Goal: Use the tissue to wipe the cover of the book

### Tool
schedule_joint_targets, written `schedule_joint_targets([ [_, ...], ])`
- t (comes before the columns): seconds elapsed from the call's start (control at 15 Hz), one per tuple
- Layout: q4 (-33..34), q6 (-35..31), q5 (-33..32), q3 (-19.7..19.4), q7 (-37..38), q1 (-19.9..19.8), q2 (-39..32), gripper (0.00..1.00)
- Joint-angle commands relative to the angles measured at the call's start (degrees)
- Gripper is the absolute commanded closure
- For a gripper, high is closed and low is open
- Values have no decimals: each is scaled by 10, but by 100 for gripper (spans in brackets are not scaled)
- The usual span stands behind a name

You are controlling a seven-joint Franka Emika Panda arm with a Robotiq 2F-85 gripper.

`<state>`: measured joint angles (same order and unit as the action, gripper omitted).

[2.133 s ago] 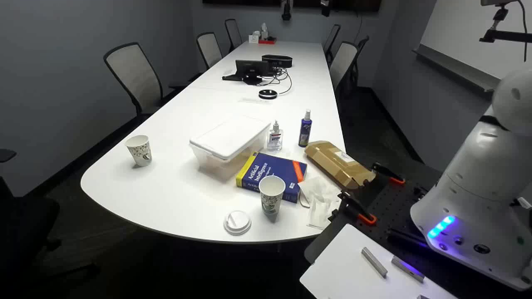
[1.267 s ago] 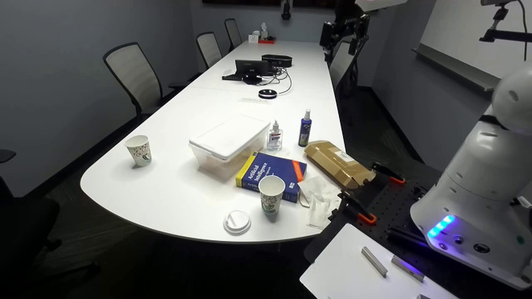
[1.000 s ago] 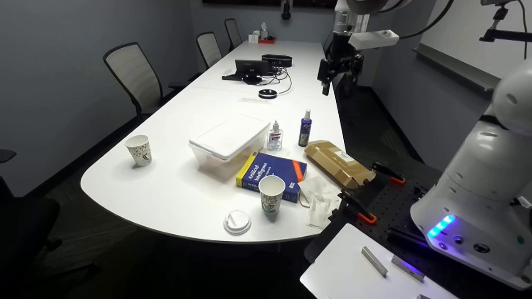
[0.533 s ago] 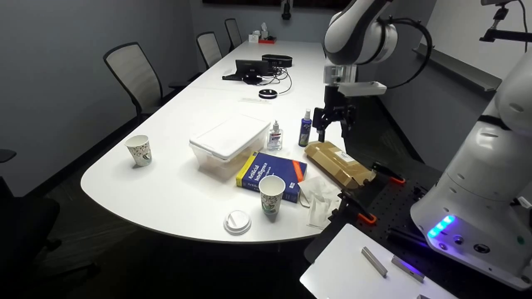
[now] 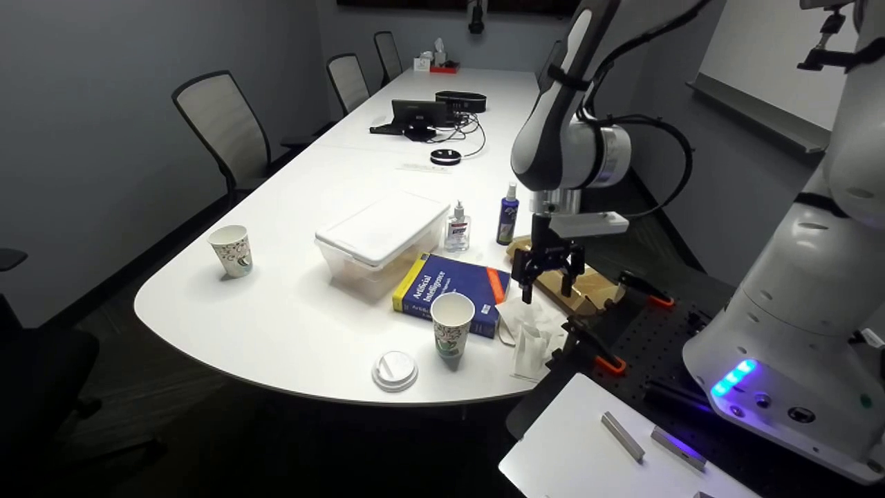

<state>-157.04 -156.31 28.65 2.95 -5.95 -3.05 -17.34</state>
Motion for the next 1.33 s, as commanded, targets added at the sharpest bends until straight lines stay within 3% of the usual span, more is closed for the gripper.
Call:
schedule_joint_targets([
  [0.0,40,-85,12,40,-6,-24,-101,0],
  [0.27,77,-160,-47,33,37,-29,-180,0],
  [0.6,135,-170,-116,-7,91,-10,-243,0],
  [0.67,143,-171,-125,-17,103,-1,-251,25],
  [0.73,151,-171,-132,-20,109,0,-258,26],
  [1.27,159,-172,-154,-49,136,26,-261,86],
])
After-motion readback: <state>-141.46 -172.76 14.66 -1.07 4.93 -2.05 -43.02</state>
